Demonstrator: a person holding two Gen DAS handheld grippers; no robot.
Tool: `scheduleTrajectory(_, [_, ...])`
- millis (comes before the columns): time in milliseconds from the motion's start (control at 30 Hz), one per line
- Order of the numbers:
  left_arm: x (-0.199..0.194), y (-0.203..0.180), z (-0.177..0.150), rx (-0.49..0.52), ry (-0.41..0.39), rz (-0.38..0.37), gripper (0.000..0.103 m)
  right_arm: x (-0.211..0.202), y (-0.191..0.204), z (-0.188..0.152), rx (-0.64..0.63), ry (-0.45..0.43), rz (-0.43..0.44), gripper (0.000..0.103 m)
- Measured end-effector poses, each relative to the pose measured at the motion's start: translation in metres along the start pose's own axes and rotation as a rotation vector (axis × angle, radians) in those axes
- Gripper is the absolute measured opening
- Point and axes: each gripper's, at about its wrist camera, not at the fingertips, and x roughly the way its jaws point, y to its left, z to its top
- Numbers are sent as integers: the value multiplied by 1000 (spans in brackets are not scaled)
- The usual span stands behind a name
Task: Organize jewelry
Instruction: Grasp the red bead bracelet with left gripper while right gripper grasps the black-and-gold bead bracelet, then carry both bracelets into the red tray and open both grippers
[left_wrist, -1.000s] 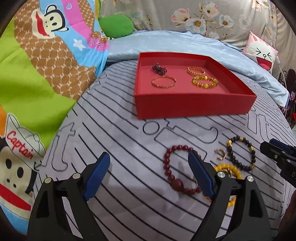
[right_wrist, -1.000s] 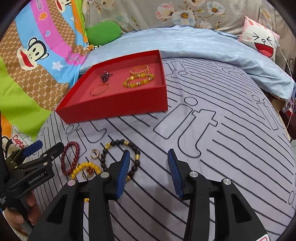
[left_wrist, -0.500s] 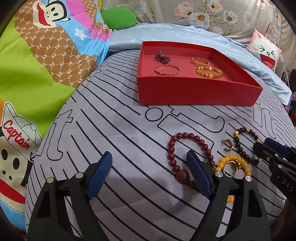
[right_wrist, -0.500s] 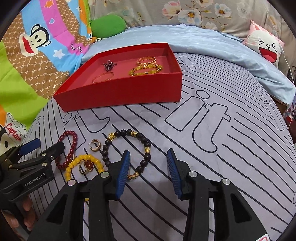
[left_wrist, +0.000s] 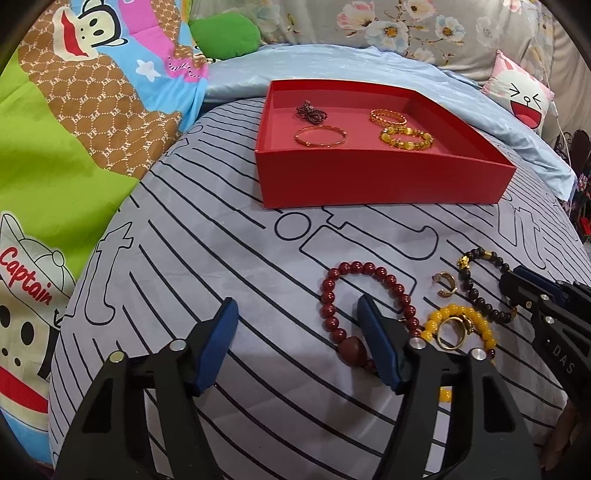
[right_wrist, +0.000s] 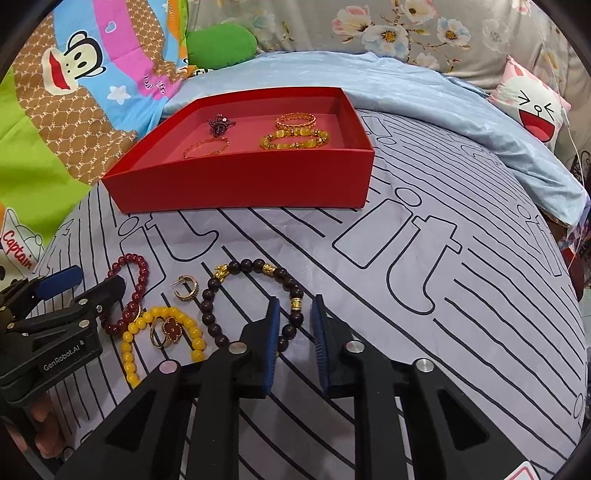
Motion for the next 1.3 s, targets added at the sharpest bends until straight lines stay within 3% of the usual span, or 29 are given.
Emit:
scheduleTrajectory(167, [-3, -4, -1, 16, -11, -48, 42, -2, 2, -2, -6, 5, 1, 10])
scheduleTrajectory(300, [-6, -10, -3, 39, -16, -84, 8, -5, -4, -4, 23, 22, 36, 8])
scheduleTrajectory(667, [-25, -12, 1, 16, -29, -129, 7, -25, -16, -4, 75, 7, 86, 7])
scheduleTrajectory(1300, [-71, -19, 56, 45, -123, -220, 8, -71, -20, 56, 39, -155, 109, 7])
